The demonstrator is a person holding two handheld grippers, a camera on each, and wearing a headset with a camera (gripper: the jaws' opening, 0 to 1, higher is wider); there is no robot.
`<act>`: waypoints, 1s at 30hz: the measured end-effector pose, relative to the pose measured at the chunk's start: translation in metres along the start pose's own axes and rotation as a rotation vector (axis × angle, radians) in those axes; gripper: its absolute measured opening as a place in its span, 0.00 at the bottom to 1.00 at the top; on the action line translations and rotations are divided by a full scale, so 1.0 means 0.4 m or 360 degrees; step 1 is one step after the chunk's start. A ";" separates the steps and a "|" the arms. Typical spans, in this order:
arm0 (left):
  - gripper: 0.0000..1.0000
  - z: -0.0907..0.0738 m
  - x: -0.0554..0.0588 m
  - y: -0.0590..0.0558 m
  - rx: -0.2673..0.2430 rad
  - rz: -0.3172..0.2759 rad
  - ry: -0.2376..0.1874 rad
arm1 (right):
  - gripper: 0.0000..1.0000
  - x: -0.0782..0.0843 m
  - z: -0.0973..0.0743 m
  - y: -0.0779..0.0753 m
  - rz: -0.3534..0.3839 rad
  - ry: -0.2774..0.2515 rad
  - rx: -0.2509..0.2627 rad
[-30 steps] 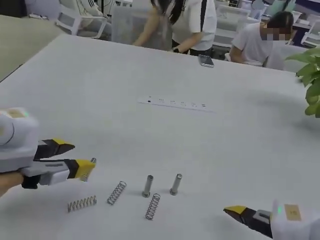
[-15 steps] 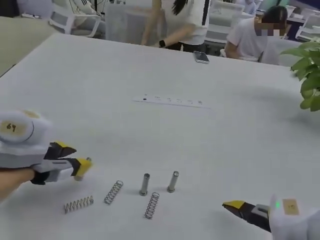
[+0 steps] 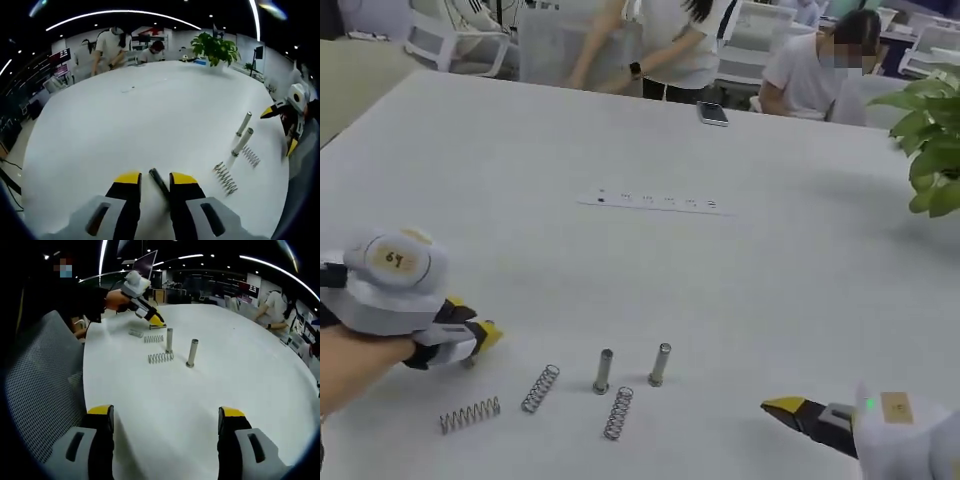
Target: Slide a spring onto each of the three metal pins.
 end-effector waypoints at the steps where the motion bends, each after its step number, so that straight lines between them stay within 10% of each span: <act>1: 0.14 0.002 0.002 0.000 0.0002 0.0004 0.0010 | 0.85 0.000 0.000 0.000 0.0001 -0.0002 0.0001; 30: 0.03 0.034 -0.004 -0.011 0.0018 0.0128 0.0107 | 0.83 0.001 0.003 0.004 -0.0007 0.0005 -0.0004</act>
Point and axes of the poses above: the centre of the closed fingertips' face, and the gripper's own axes: z roughly forward along the fingers, y roughly to its left, x roughly out of its underside, the point moved 5 cm from there along -z, roughly backward along the fingers, and after that the axes turned 3 degrees about -x, right-handed, at the moved point
